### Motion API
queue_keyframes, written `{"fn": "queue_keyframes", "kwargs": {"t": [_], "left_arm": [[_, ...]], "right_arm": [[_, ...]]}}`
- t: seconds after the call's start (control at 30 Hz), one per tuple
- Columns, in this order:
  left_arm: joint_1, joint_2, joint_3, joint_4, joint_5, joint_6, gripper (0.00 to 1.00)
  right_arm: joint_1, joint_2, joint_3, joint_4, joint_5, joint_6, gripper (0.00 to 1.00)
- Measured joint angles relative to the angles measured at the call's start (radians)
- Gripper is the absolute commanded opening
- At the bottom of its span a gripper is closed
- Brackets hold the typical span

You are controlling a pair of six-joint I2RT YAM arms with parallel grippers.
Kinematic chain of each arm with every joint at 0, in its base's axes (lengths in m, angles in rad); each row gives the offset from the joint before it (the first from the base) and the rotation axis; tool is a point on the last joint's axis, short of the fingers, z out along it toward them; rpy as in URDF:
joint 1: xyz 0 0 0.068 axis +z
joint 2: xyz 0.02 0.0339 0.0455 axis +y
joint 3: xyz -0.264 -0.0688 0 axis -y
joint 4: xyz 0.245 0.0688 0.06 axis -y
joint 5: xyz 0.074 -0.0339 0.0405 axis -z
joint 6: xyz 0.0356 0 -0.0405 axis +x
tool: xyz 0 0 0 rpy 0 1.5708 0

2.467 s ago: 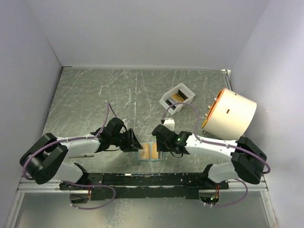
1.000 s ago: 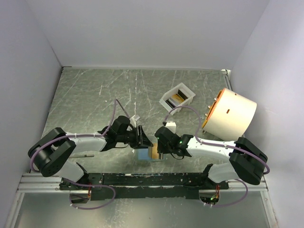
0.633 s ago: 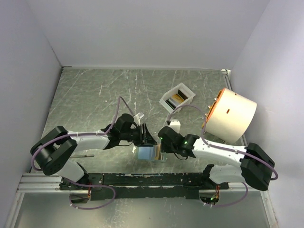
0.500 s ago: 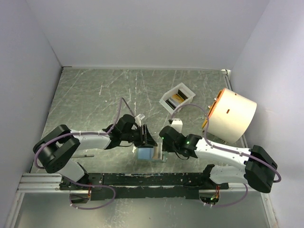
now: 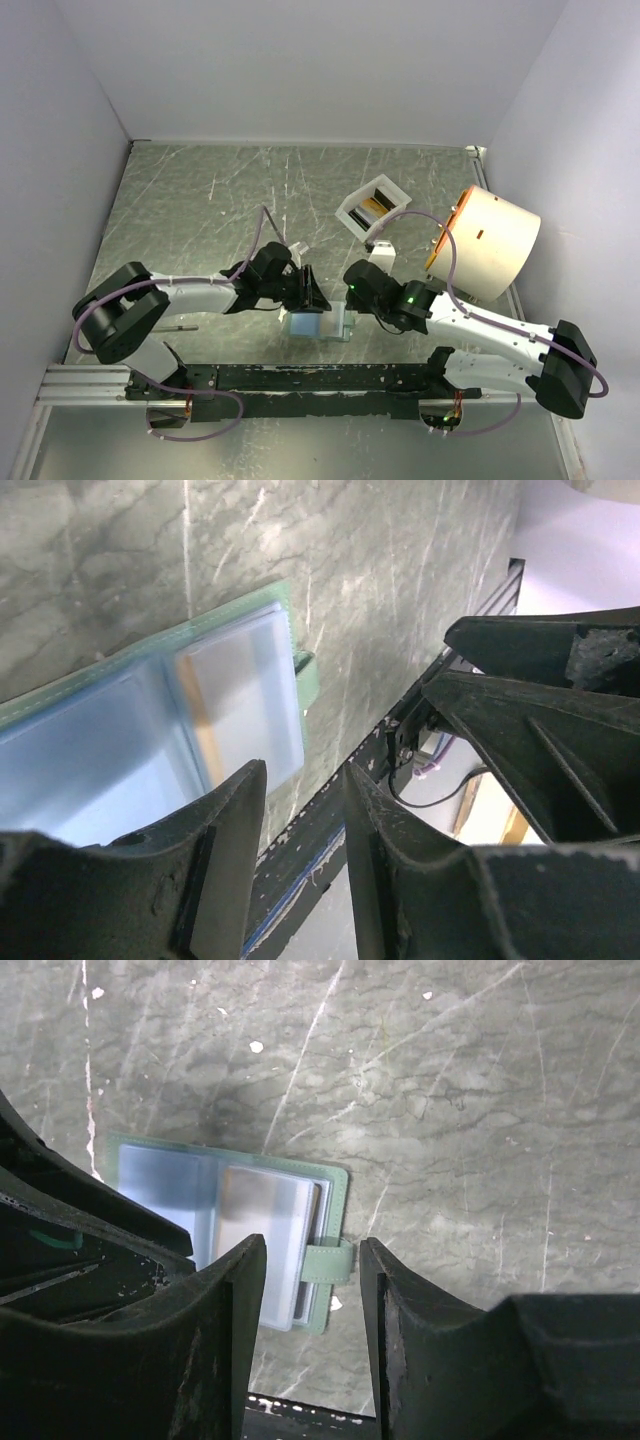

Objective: Put the credit cards into the card holder
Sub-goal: Turn over the card slot in the card holder, then pick up the credit card from the storage box.

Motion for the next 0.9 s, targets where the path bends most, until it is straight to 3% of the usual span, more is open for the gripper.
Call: {"fn": "queue_keyframes", "kwargs": {"t": [0.2, 0.37, 0.57, 0.9], "left_arm": [[-0.002, -0.079, 0.001, -0.106, -0.077, 0.035, 0.47], [-0.003, -0.194, 0.003, -0.233, -0.171, 0.084, 0.57], [-0.003, -0.328, 0.062, -0.414, -0.294, 0.169, 0.97], [-0.003, -0.455, 0.185, -0.671, -0.418, 0.326, 1.00]], "right_arm": [[0.000, 0.008, 0.003, 0.029, -0.016, -0.026, 0.43], [0.000, 0.076, 0.079, 0.032, -0.014, -0.095, 0.44], [-0.015, 0.198, 0.241, 0.072, 0.016, -0.251, 0.45], [-0.227, 0.468, 0.572, 0.060, 0.105, -0.528, 0.45]]}}
